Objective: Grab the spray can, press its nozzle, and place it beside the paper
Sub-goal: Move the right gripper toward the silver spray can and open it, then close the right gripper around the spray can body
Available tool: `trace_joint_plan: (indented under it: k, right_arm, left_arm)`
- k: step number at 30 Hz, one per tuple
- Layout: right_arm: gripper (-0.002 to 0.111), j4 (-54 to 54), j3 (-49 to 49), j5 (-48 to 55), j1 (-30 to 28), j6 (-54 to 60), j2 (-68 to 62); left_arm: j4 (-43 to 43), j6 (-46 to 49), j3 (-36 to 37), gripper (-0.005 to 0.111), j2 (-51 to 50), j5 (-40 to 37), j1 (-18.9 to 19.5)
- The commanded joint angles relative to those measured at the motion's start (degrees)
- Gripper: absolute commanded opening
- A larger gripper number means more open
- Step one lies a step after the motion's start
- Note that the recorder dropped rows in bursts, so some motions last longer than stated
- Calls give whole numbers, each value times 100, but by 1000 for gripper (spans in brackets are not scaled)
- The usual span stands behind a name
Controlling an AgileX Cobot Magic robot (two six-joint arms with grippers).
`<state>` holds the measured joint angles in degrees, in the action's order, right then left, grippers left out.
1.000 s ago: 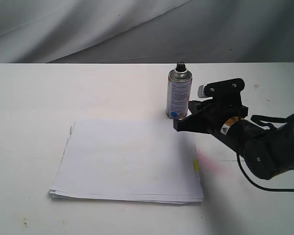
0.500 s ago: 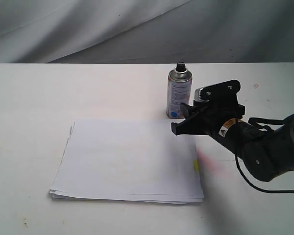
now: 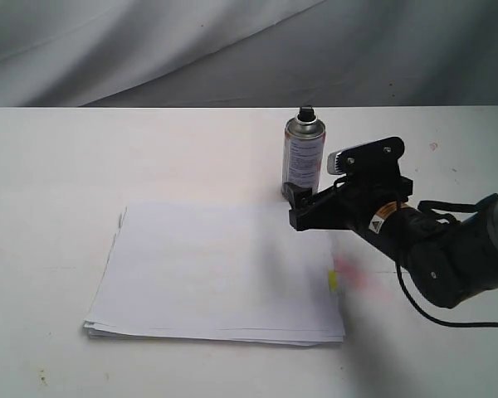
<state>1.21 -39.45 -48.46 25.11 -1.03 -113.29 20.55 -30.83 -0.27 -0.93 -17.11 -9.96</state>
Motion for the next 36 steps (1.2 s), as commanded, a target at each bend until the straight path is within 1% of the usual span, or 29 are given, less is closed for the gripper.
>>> trace_joint_plan:
  k: [1, 6, 18, 25, 32, 33, 35, 36]
  right_arm:
    - [92, -35, -258, -152, 10, 61, -377]
    - [92, 184, -675, -382, 10, 61, -819]
    - [92, 399, -1690, -401, 10, 61, -1516]
    - [92, 427, -2068, -384, 10, 61, -1743]
    - [92, 437, -2204, -371, 10, 61, -1839]
    - [90, 498, -2204, -371, 10, 61, -1839]
    - [83, 554, -2204, -371, 10, 61, -1839]
    - [73, 559, -2204, -371, 10, 61, -1839]
  left_arm:
    - [29, -3, 27, 6, 31, 21, -23]
    - [29, -3, 27, 6, 31, 21, -23]
    - [29, -3, 27, 6, 31, 21, -23]
    - [29, -3, 27, 6, 31, 21, -23]
    - [29, -3, 27, 6, 31, 21, -23]
    - [29, -3, 27, 6, 31, 21, -23]
    - [29, -3, 27, 6, 31, 21, -23]
    - [29, -3, 27, 6, 31, 21, -23]
